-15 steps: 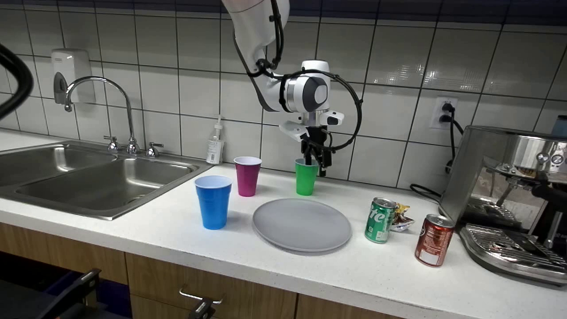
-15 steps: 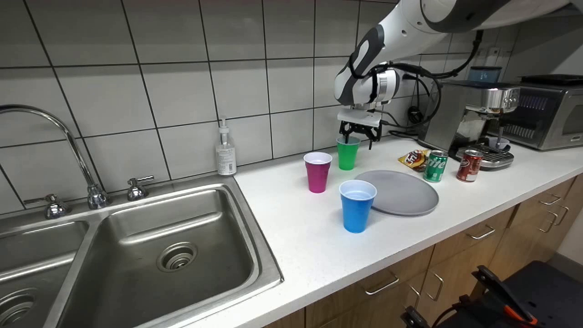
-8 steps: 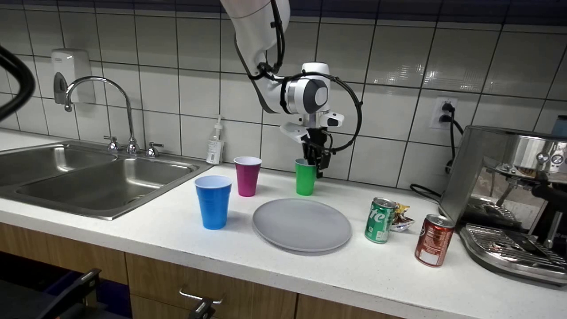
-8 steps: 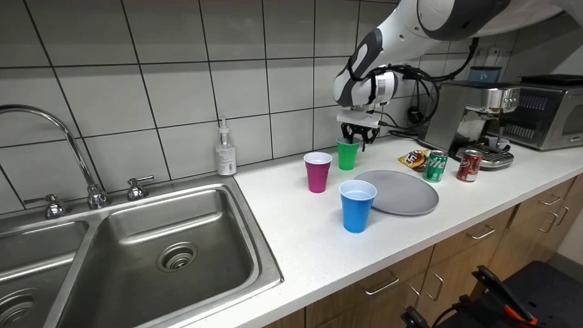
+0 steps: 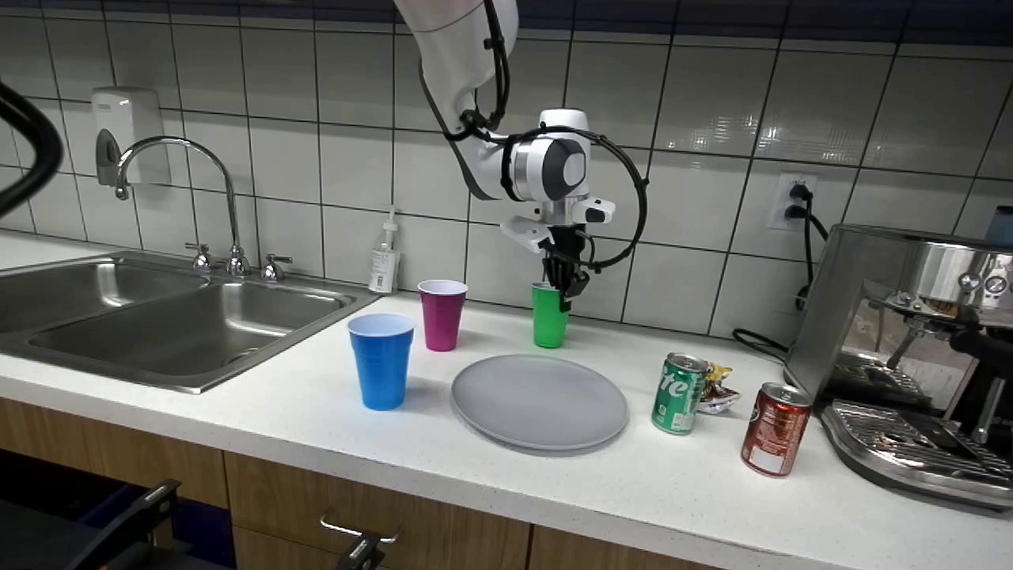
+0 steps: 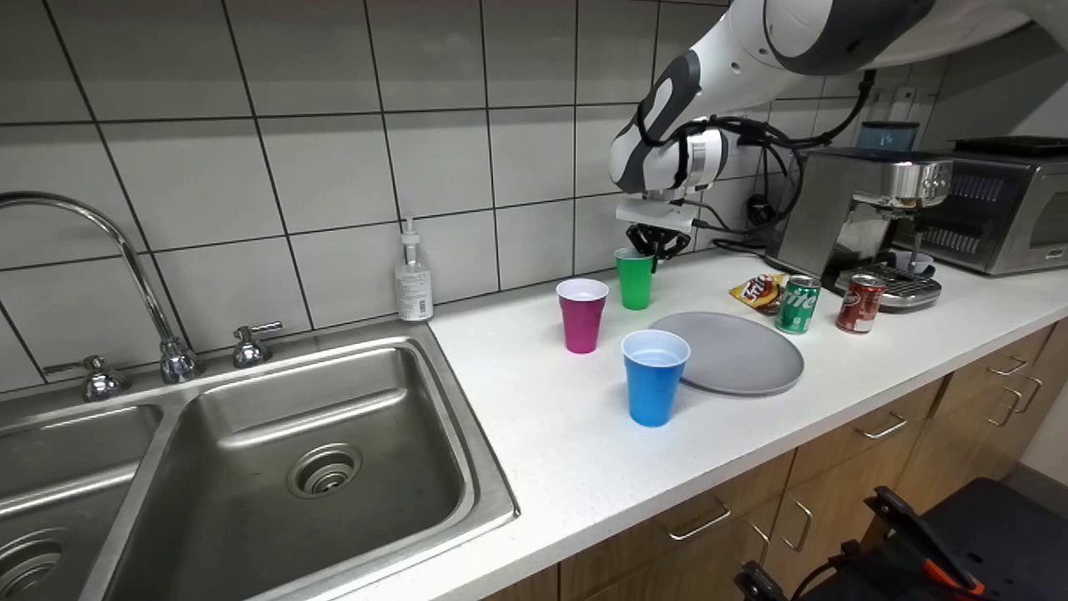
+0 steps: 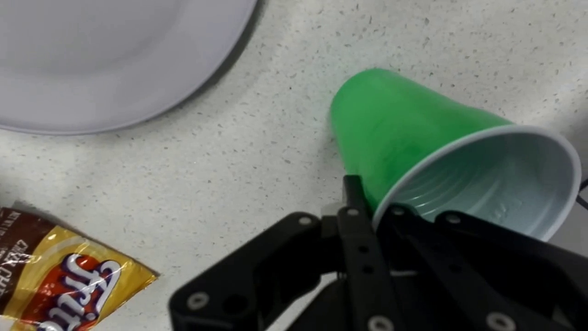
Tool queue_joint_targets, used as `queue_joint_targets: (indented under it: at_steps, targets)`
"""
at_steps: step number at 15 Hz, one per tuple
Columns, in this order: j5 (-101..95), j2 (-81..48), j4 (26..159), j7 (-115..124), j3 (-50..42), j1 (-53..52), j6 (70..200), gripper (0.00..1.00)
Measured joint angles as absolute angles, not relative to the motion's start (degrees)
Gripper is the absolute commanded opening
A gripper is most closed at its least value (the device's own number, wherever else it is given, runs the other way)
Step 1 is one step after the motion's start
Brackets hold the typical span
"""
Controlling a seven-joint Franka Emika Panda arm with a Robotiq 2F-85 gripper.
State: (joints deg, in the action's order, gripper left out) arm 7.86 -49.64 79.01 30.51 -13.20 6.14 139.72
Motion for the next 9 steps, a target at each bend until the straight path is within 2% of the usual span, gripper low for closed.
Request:
queue_joint_targets:
  at_steps: [9]
  targets:
    - [7.86, -47.22, 80.88, 30.51, -13.24, 6.26, 140.12, 0.01]
